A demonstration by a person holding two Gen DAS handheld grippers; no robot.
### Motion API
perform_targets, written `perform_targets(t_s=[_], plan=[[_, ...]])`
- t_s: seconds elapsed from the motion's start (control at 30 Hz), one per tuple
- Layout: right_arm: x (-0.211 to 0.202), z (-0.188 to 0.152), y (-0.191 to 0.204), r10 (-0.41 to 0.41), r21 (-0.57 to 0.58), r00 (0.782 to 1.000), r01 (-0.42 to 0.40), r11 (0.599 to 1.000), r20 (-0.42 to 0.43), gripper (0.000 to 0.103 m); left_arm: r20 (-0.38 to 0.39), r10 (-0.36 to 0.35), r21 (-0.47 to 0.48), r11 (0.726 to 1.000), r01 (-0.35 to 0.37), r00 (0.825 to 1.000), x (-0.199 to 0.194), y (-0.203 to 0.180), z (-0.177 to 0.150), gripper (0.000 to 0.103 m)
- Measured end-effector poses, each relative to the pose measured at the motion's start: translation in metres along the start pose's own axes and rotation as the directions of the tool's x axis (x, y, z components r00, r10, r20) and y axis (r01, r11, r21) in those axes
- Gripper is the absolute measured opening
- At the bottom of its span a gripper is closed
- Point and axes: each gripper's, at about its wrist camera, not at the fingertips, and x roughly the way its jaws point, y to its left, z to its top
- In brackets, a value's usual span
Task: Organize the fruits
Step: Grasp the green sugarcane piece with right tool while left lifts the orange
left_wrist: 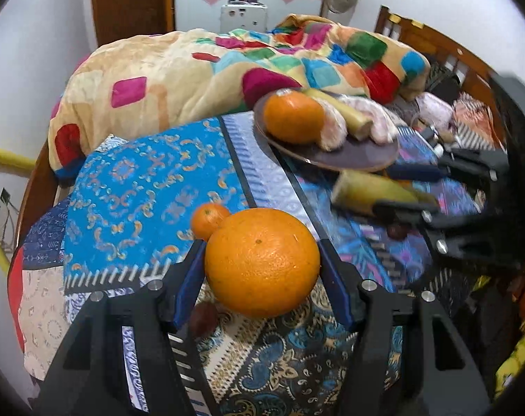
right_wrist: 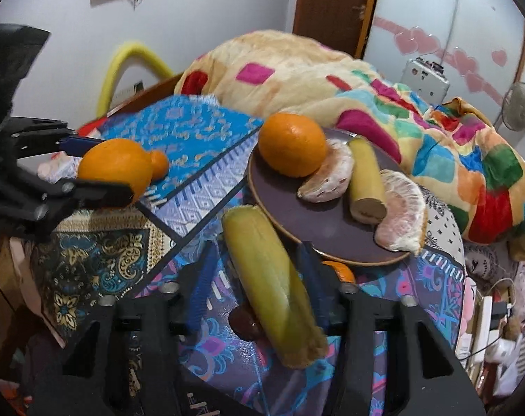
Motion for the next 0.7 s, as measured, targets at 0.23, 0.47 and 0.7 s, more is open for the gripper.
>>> perform_targets(t_s=[0.23, 0.47, 0.7], plan=[[0.010, 0.004, 0.003, -0.026, -0.075, 0.995, 0.019, 0.997, -0.093, 0.042, -0.014, -0.003, 0.025, 1.000, 0.003, 1.000, 0.015, -0.012, -0.006, 0.063], [0.028, 0.006, 0.010, -0.084, -0.179, 0.978, 0.050, 0.983, -0.191, 0.042, -0.003, -0.014, 0.021, 1.000, 0.014, 1.000, 0.017, -0.010, -0.004, 0.064], [0.014, 0.000, 0.008, -0.050, -0.127, 0.990, 0.033, 0.991, -0.129, 0.035, 0.019, 0.002, 0.033, 0.999, -0.003, 1.000, 0.017, -0.013, -0.005, 0.064]])
